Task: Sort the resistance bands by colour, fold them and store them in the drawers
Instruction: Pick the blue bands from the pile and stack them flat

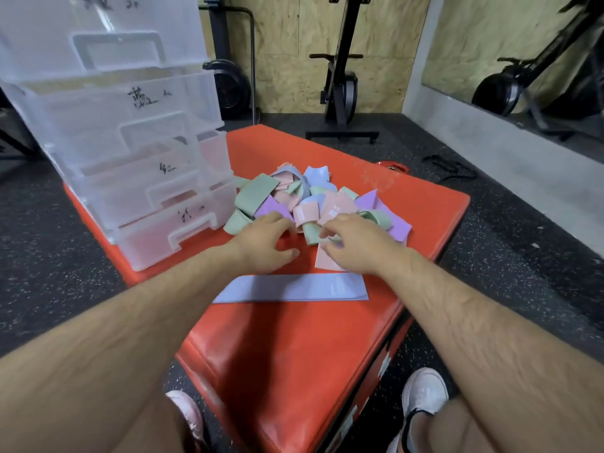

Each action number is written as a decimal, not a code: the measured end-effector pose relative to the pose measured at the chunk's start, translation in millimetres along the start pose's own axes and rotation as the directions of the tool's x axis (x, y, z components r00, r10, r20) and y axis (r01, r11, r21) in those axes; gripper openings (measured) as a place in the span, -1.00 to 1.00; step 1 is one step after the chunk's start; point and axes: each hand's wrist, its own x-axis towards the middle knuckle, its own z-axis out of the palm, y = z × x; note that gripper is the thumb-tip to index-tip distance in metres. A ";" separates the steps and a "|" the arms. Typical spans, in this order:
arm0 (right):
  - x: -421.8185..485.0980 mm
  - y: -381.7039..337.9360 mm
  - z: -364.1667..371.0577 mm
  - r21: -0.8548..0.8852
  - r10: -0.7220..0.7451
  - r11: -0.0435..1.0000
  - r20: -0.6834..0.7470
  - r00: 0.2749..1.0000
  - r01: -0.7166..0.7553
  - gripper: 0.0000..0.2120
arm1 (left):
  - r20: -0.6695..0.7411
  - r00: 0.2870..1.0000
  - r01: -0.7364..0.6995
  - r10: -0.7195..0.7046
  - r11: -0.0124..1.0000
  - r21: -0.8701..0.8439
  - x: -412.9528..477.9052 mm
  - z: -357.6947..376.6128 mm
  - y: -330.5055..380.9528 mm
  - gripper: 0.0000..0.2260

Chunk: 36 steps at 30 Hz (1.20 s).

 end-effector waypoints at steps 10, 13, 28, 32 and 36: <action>59.9 10.8 10.7 0.055 0.104 0.993 -0.063 0.993 -0.100 -0.57 | -0.165 0.976 0.127 -0.142 0.987 -0.095 92.1 23.2 8.0 -0.55; 65.8 9.4 19.3 -0.023 0.126 0.992 -0.005 0.992 -0.127 -0.62 | -0.160 0.960 0.196 -0.231 0.959 -0.207 93.3 29.6 1.2 -0.59; 49.1 13.6 13.7 -0.059 0.235 0.970 0.007 0.972 -0.234 -0.69 | -0.179 0.958 0.215 -0.224 0.974 -0.068 99.4 31.8 25.2 -0.65; 45.7 16.5 11.7 -0.058 0.224 0.973 0.029 0.974 -0.222 -0.70 | -0.199 0.948 0.238 -0.247 0.969 -0.067 99.1 32.1 30.8 -0.77; 45.0 14.1 9.6 -0.048 0.233 0.972 0.015 0.972 -0.232 -0.70 | -0.193 0.906 0.325 -0.377 0.911 -0.255 99.6 24.8 35.8 -0.88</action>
